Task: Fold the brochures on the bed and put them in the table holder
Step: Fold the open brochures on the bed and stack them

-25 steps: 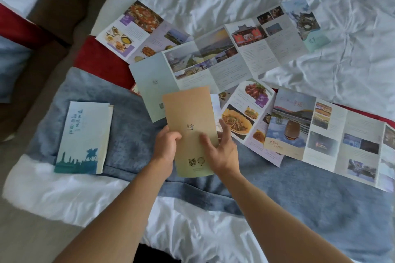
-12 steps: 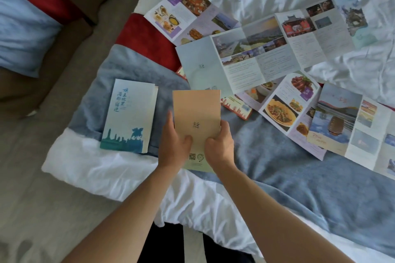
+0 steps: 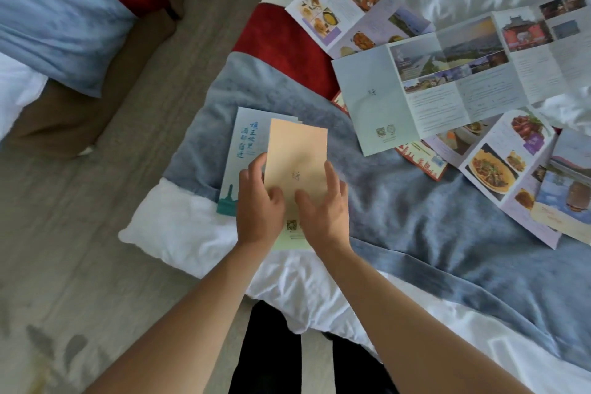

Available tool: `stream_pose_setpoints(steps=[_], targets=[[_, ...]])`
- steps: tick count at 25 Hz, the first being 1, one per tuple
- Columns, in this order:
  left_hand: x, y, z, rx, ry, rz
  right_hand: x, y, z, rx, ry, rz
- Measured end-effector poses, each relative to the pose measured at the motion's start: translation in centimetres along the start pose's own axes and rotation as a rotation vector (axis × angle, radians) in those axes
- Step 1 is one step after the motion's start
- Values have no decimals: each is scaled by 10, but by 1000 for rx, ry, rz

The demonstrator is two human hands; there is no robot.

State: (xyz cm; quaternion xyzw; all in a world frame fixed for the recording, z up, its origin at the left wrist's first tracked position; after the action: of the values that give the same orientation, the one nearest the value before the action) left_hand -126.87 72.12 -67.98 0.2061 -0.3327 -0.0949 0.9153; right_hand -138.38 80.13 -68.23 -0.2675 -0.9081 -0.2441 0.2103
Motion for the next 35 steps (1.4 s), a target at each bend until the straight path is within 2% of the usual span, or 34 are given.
stream_pose_setpoints(steps=[6, 10, 15, 21, 24, 26, 28, 29, 32, 35], targets=[[10, -2, 20, -167, 75, -43, -27, -7, -28, -96, -247, -71], [2, -4, 17, 15, 236, -278, -26, -16, -30, -99, -593, -85], [-2, -5, 10, 109, 448, -506, -30, -22, -22, -246, -630, -127], [-13, -12, -7, 278, 531, -644, -43, -17, -17, -306, -735, -149], [-8, -19, -20, 413, 465, -495, -44, -20, -19, -283, -743, -151], [-2, -24, -26, 406, 378, -369, -33, -23, -20, -241, -590, 8], [6, -26, -24, 290, 213, -241, -19, -24, -21, -149, -349, 164], [10, -26, -22, 214, 121, -181, -16, -24, -25, -92, -249, 192], [15, -22, -14, -4, -12, -64, -21, -23, -31, 33, -59, 137], [25, -25, -10, -120, -54, 2, -32, -22, -34, 165, 134, 22]])
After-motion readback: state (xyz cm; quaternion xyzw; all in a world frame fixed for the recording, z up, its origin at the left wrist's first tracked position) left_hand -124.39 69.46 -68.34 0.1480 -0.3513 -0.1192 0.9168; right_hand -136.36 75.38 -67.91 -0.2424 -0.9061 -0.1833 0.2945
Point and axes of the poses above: each hand's wrist, its own y-axis away from the middle knuckle, its own x-axis out of the back of the hand, z = x × y, the point moved 5 cm from there along -y, towards the middle knuckle, and after that the axes turned 14 degrees about x, right-handed, at the moved point
